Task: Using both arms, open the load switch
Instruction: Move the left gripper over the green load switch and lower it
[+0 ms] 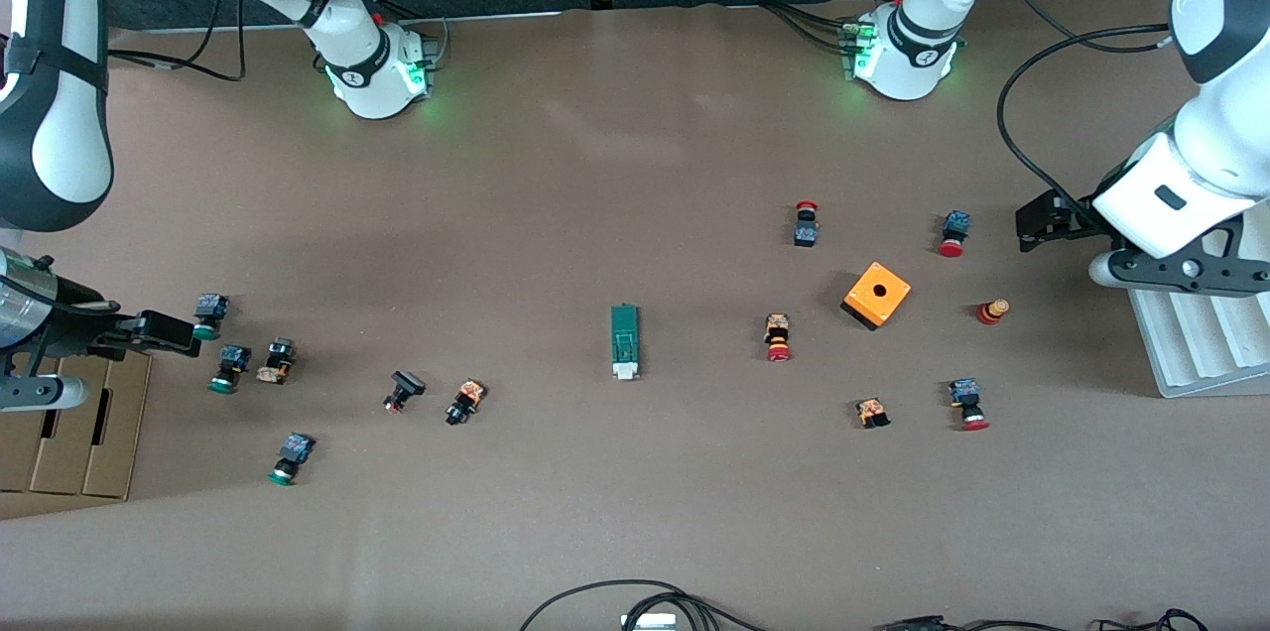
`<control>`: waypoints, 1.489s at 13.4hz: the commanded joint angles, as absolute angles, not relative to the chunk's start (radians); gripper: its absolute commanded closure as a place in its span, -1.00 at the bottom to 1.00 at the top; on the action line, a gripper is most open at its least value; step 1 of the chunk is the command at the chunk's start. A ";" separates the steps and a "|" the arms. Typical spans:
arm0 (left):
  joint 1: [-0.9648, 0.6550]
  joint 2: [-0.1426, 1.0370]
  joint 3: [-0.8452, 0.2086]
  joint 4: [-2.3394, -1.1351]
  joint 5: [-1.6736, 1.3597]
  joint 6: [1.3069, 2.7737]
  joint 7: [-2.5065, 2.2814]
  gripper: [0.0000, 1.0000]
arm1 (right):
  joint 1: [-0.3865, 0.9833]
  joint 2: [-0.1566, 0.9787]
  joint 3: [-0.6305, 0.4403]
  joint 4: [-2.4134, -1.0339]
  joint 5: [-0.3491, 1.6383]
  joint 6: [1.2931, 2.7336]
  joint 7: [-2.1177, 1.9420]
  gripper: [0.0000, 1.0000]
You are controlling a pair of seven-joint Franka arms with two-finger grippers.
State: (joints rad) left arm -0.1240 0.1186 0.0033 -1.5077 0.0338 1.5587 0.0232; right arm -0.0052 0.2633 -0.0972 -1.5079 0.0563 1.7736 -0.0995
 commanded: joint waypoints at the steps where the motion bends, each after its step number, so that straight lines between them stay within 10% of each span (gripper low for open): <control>1: -0.139 0.124 -0.014 -1.496 -0.007 1.546 0.006 -1.00 | -0.003 0.268 -0.095 -1.494 0.043 1.785 -0.089 -1.00; 20: -0.245 0.162 -0.548 -1.954 0.354 2.296 -1.251 -1.00 | -0.009 0.294 -0.094 -1.496 0.167 1.819 -0.100 -1.00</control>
